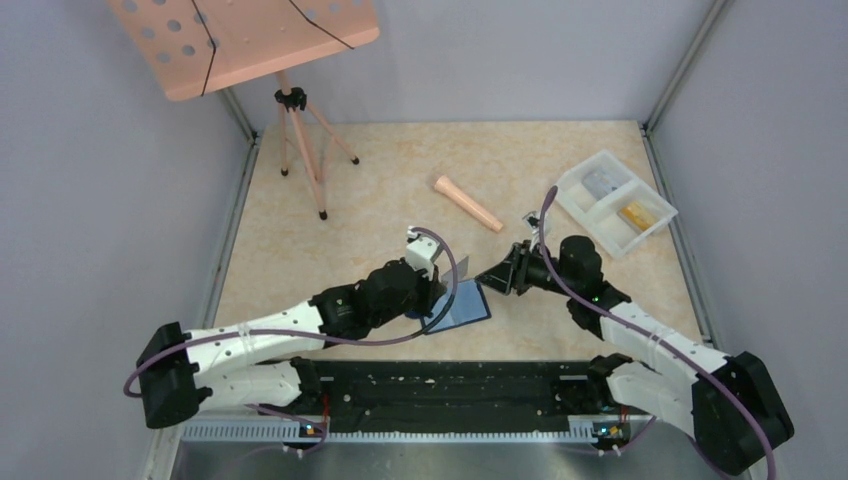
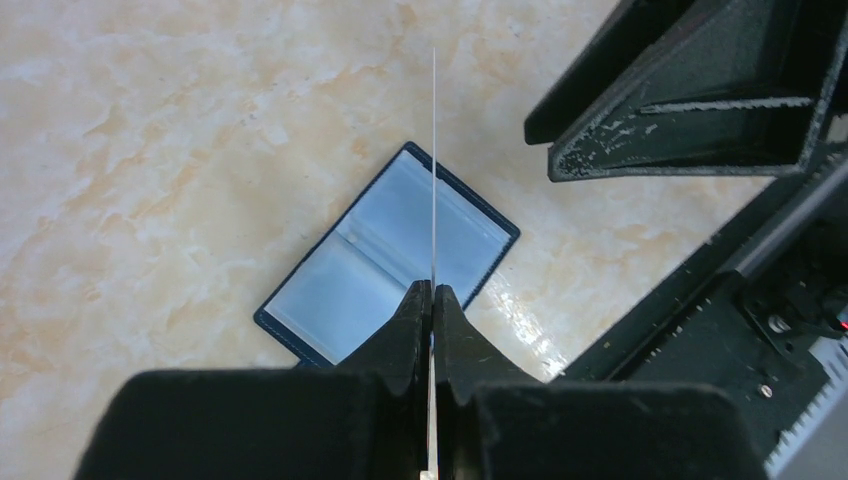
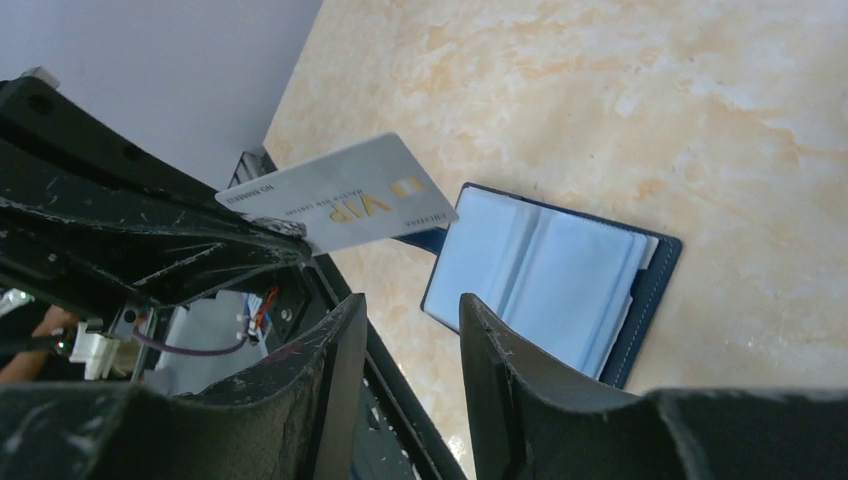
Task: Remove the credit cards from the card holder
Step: Remove the credit card from the card holder.
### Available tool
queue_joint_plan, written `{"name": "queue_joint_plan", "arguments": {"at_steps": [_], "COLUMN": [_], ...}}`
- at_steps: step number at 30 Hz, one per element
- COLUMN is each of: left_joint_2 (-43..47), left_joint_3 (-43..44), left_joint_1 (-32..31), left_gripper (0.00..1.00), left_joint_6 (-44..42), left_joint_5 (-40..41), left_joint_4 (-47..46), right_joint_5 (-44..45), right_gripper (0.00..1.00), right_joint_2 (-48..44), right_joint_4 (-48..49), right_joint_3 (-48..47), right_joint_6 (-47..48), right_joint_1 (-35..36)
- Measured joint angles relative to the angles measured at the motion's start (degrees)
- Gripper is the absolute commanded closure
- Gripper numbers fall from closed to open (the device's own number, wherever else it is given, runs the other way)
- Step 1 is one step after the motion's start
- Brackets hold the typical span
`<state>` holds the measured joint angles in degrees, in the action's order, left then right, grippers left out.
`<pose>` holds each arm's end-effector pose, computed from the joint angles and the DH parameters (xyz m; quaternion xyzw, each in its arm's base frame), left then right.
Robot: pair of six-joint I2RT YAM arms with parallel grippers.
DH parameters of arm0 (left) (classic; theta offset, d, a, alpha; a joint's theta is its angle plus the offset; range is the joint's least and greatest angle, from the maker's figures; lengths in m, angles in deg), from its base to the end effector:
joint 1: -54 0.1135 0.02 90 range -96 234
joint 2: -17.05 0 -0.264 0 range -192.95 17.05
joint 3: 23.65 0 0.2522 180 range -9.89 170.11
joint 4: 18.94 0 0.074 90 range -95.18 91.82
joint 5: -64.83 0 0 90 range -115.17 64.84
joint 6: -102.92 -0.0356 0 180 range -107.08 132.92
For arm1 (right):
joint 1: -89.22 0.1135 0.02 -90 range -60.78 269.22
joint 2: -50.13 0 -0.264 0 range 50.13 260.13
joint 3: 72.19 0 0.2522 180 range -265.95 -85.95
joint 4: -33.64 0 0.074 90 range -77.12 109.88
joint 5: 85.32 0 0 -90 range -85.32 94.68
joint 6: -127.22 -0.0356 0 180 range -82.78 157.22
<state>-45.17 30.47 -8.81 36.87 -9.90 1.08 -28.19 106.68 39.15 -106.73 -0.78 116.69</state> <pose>0.1190 -0.2111 0.2605 0.2184 0.8244 -0.2672 0.4486 0.1756 0.1131 0.2097 -0.0980 0.7808 0.5010 0.3601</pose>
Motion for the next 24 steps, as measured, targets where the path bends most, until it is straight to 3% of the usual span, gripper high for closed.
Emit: {"name": "queue_joint_plan", "arguments": {"at_steps": [8,18,24], "left_joint_2": [3.2,0.6,-0.7], "left_joint_3": [-0.4,0.2,0.9], "left_joint_1": [1.8,5.4,8.3], "left_gripper": [1.0,1.0,1.0], "left_joint_6": [-1.9,-4.2,-3.9], "left_joint_5": [-10.7,-26.7,-33.7], "left_joint_4": [3.3,7.5,7.5], "right_joint_5": [-6.1,-22.8,-28.8], "right_gripper": [0.51,0.59,0.58], "right_joint_2": [-1.4,8.1,14.1], "right_joint_4": [-1.9,1.8,2.6], "right_joint_3": [-5.5,-9.4,-9.8], "right_joint_6": [9.4,11.7,10.3], "right_joint_1": [0.0,0.0,1.3]}}
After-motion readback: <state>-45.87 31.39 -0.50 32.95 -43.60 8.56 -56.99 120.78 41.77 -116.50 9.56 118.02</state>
